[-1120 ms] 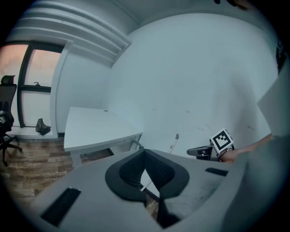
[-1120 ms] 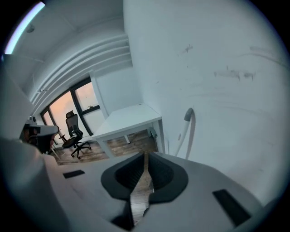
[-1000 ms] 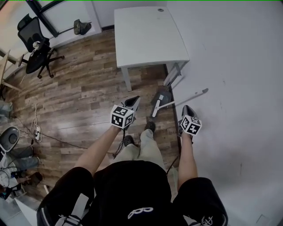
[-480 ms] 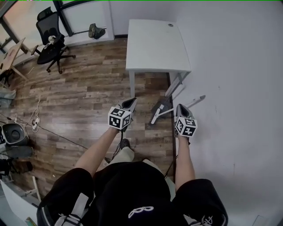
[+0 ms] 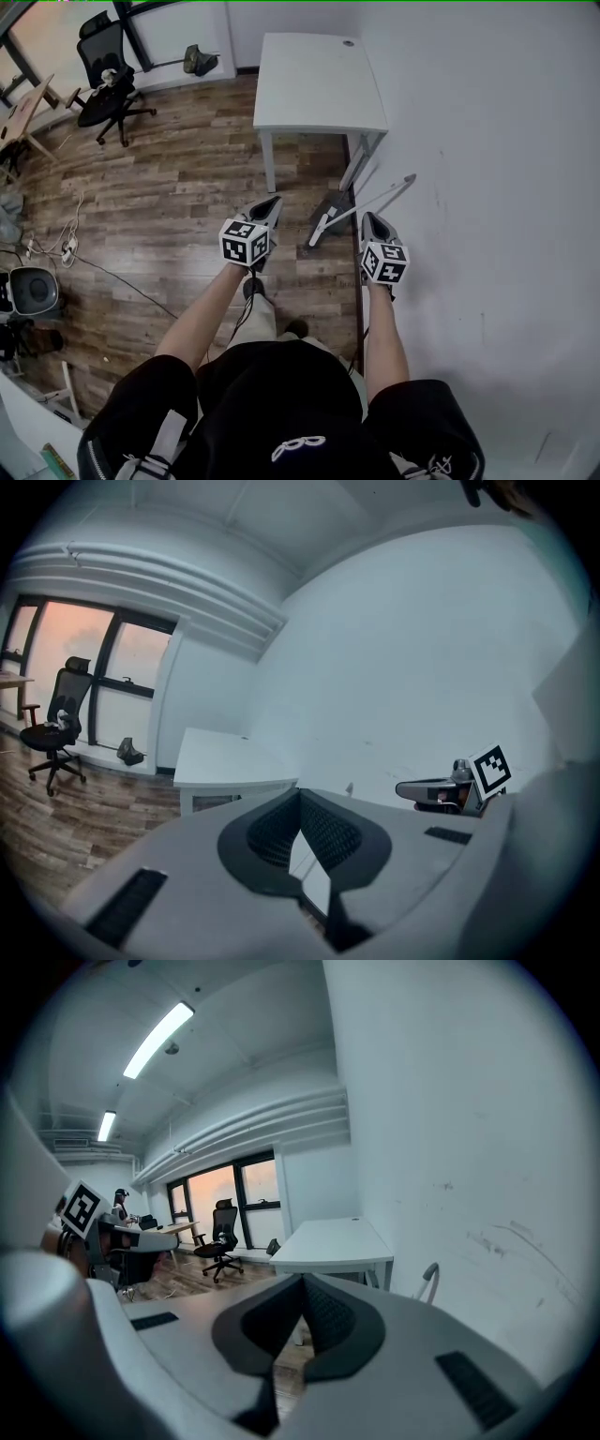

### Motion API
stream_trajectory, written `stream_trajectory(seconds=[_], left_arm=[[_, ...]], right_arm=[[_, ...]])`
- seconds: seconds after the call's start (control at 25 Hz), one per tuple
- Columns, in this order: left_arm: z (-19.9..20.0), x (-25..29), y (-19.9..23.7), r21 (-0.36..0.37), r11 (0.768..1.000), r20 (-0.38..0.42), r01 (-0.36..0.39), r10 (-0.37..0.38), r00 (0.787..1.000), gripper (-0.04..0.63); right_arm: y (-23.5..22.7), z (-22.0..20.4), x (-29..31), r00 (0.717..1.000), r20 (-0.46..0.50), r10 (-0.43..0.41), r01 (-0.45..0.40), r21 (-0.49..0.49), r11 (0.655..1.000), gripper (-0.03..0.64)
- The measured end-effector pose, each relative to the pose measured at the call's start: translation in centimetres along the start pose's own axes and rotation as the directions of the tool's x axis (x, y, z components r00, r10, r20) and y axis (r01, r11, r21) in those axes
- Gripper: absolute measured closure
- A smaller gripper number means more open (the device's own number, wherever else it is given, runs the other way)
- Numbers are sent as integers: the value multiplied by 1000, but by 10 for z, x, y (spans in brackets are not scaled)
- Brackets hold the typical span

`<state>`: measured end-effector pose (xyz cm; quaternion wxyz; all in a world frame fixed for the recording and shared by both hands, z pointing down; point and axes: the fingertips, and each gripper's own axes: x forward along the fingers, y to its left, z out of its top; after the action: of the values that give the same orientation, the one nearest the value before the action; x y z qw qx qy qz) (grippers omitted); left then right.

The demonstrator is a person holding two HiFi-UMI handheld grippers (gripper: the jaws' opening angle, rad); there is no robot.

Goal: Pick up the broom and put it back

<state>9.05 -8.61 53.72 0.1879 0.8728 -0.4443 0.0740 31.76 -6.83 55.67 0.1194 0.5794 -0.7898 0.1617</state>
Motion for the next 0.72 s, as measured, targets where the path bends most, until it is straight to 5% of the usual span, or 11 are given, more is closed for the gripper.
stream_trajectory(seconds=[0.72], left_arm=[[-32,-45,-75,42,999,-2,15,-15,1000,578]], right_arm=[[2,-34,-78,1000,22,13,-14,20,1000,592]])
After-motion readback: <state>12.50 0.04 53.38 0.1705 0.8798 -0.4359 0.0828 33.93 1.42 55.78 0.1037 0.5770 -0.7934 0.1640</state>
